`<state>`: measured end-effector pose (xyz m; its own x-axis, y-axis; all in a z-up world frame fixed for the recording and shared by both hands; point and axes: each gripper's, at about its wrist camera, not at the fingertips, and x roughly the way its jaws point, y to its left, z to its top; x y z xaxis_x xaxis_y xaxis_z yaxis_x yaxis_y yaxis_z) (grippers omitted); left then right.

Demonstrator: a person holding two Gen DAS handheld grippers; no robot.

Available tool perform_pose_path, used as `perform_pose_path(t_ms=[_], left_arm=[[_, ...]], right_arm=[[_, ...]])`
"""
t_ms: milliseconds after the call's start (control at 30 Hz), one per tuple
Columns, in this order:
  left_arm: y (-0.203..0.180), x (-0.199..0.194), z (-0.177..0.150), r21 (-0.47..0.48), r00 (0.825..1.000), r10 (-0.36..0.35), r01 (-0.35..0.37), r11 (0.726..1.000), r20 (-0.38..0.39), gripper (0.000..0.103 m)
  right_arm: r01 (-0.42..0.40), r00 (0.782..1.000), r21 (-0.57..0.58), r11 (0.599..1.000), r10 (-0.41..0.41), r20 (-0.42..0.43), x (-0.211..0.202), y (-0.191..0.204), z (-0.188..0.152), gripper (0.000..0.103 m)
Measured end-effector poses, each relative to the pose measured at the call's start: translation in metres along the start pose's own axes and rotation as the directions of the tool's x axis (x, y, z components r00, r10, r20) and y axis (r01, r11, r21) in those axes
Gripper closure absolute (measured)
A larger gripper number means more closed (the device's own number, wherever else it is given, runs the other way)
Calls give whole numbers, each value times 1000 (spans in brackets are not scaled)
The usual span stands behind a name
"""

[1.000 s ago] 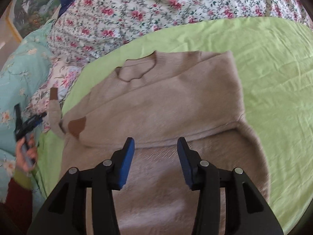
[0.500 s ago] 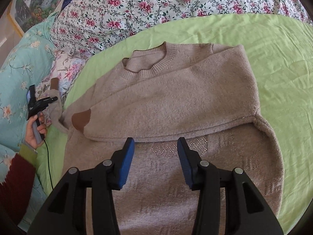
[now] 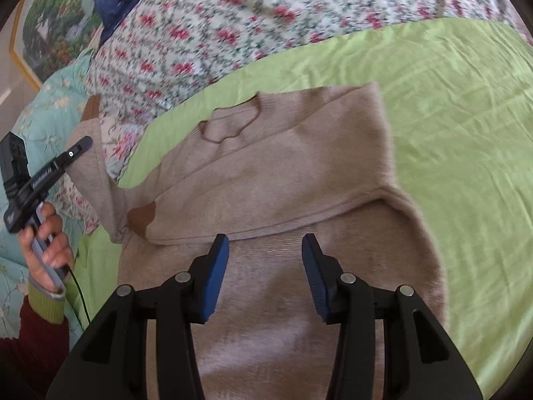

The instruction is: Fold small clothes

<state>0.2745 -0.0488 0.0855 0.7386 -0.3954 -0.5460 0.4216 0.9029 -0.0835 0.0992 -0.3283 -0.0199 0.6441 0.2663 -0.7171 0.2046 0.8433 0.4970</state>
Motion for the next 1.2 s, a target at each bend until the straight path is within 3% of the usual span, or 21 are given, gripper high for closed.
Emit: perform_pose_path(t_ms=[67,233,333,500,533,567,633,733,867,967,1033,1100,1167,1200], left_arm=[[-42,12,-1,65,998,-55,56,996,-13,96],[-123,57,-24,184,988,-116,134,974,-105,96],[-152,90,-44,236,979,-118,157,959,-169,96],[-174,139,-83,289,944,-95,191,938,-315,89],[-176,141,-87,291,940,-95,196,936,-327,82],[-176,141,-90,293,938,-87,191,937,-334,65],[-174,129,-92,290,941,-88,188,938,-327,43],[-163,101,-96,281,952,-79,166,945,-295,29],[-129,58,-104,226,966,-27,88,970,-256,29],[-84,37,-114,154,966,82,-45,987,-244,29],[-53,31,-123,104,951,174,-151,983,-256,29],[-18,28,-134,35,923,259,-260,965,-285,29],[9,29,-142,-31,901,296,-322,946,-316,29],[19,30,-145,-63,896,298,-336,940,-328,29]], right_arm=[[8,1000,25,1000,-8,10,-3,-10,0,56],[13,999,79,997,-15,28,-8,-34,0,56],[13,999,94,996,-16,29,-8,-41,0,56],[-6,999,116,993,1,41,-5,-45,5,56],[-14,999,118,993,9,45,-3,-45,8,56],[-24,999,119,993,18,45,1,-44,12,56],[-51,998,118,992,46,44,8,-41,19,56],[-89,996,104,991,85,41,26,-34,33,56],[-136,991,132,982,132,36,56,-34,54,56],[-149,989,184,972,146,30,78,-40,64,52],[-142,990,215,966,138,32,91,-43,67,50],[-149,989,237,960,146,30,106,-45,71,50],[-171,985,238,956,168,33,117,-44,76,51],[-182,983,238,954,180,31,121,-42,77,67]])
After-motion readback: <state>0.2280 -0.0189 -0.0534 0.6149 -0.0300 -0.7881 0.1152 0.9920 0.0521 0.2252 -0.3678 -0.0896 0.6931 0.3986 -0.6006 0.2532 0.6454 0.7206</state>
